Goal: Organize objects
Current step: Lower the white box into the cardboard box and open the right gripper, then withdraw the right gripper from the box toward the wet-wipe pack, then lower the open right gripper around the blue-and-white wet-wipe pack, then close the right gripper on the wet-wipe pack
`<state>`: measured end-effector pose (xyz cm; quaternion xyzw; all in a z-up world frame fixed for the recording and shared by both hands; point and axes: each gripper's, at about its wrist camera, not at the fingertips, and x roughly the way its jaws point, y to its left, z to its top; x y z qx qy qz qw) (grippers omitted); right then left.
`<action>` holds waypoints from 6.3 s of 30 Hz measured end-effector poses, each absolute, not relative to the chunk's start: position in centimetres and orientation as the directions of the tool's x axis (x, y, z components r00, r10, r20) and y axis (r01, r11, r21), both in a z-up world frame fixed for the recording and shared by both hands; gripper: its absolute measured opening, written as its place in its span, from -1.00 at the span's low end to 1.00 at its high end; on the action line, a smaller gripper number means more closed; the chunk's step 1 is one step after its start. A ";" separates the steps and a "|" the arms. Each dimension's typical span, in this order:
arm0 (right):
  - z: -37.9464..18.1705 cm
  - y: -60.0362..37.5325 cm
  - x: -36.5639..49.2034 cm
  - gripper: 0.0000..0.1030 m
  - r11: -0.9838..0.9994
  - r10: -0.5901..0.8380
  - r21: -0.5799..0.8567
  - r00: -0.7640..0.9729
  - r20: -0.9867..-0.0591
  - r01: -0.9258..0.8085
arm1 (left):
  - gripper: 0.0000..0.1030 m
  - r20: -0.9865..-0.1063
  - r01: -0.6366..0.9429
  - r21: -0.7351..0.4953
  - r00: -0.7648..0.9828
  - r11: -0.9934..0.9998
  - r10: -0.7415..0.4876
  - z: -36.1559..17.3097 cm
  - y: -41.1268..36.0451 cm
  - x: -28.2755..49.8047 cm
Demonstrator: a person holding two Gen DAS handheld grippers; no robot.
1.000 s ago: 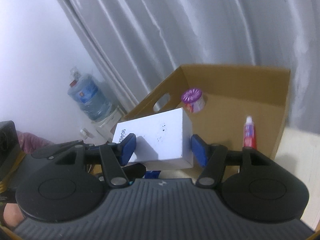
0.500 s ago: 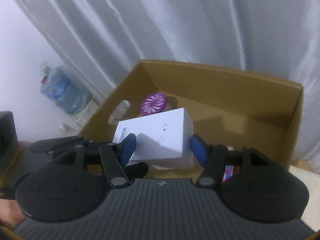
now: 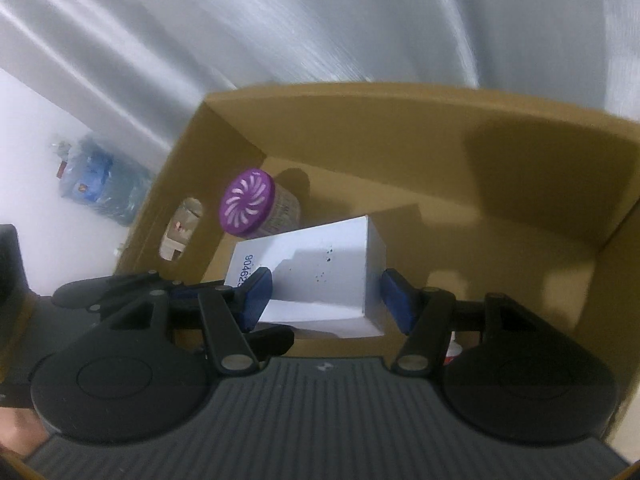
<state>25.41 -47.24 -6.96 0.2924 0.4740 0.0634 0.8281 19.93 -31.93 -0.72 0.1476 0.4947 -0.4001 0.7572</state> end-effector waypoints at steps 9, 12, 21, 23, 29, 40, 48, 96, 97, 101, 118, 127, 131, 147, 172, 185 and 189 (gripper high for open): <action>-7.0 -47.0 24.3 0.21 0.818 0.358 0.539 0.556 -0.750 0.202 | 0.15 -0.842 0.744 -0.208 0.195 0.635 -0.504 2.1 -30.5 17.5; -5.2 -47.0 23.0 0.21 0.801 0.358 0.565 0.597 -0.718 0.198 | 0.17 -0.815 0.740 -0.219 0.219 0.636 -0.536 4.6 -28.6 18.1; 3.0 -44.8 14.8 0.37 0.838 0.334 0.543 0.730 -0.596 0.060 | 0.33 -0.704 0.730 -0.224 0.337 0.646 -0.625 7.1 -21.6 14.3; 4.5 -44.0 12.6 0.41 0.849 0.328 0.528 0.752 -0.571 0.030 | 0.35 -0.681 0.724 -0.220 0.365 0.653 -0.635 8.0 -19.4 13.3; 7.9 -40.9 6.4 0.49 0.854 0.355 0.517 0.784 -0.509 -0.051 | 0.44 -0.640 0.678 -0.200 0.457 0.708 -0.618 7.5 -12.6 11.3; 6.0 -31.2 1.8 0.52 0.823 0.481 0.540 0.724 -0.494 -0.179 | 0.54 -0.681 0.534 -0.230 0.509 0.813 -0.527 -0.3 -3.0 10.7; 0.7 -24.7 4.0 0.52 0.870 0.456 0.457 0.650 -0.608 -0.183 | 0.53 -0.742 0.519 -0.318 0.386 0.794 -0.549 -7.1 -1.9 12.6; -6.9 -24.1 7.7 0.44 0.855 0.485 0.510 0.501 -0.717 -0.096 | 0.29 -0.779 0.612 -0.376 0.197 0.696 -0.595 -11.2 -5.0 18.2; -6.9 -24.4 7.2 0.44 0.855 0.481 0.512 0.503 -0.718 -0.087 | 0.29 -0.778 0.617 -0.380 0.190 0.689 -0.599 -11.2 -5.3 17.9; -6.9 -26.1 5.3 0.44 0.853 0.467 0.520 0.515 -0.719 -0.048 | 0.29 -0.771 0.638 -0.396 0.160 0.660 -0.616 -11.3 -6.1 16.4; -6.5 -31.5 0.6 0.47 0.802 0.442 0.595 0.615 -0.653 0.056 | 0.28 -0.765 0.660 -0.383 0.164 0.646 -0.622 -11.5 -5.7 14.5; -8.1 -33.9 0.5 0.59 0.752 0.446 0.645 0.617 -0.648 0.133 | 0.29 -0.797 0.645 -0.399 0.107 0.652 -0.594 -13.3 -7.8 17.0; -9.2 -34.0 1.0 0.67 0.728 0.463 0.669 0.610 -0.643 0.152 | 0.29 -0.799 0.640 -0.422 0.073 0.642 -0.597 -14.0 -8.4 17.4; -11.5 -32.1 3.0 0.72 0.718 0.517 0.682 0.551 -0.655 0.137 | 0.36 -0.814 0.671 -0.372 0.096 0.641 -0.573 -13.7 -10.0 17.9; -11.1 -32.4 2.8 0.73 0.729 0.507 0.672 0.560 -0.656 0.127 | 0.39 -0.792 0.664 -0.399 0.098 0.632 -0.602 -12.1 -9.8 16.4; -11.7 -32.9 2.3 0.73 0.716 0.508 0.683 0.565 -0.651 0.143 | 0.41 -0.814 0.677 -0.360 0.108 0.642 -0.570 -12.9 -10.3 17.5; -11.8 -32.4 2.4 0.73 0.721 0.512 0.679 0.556 -0.654 0.135 | 0.44 -0.810 0.689 -0.360 0.105 0.629 -0.578 -12.7 -8.9 17.9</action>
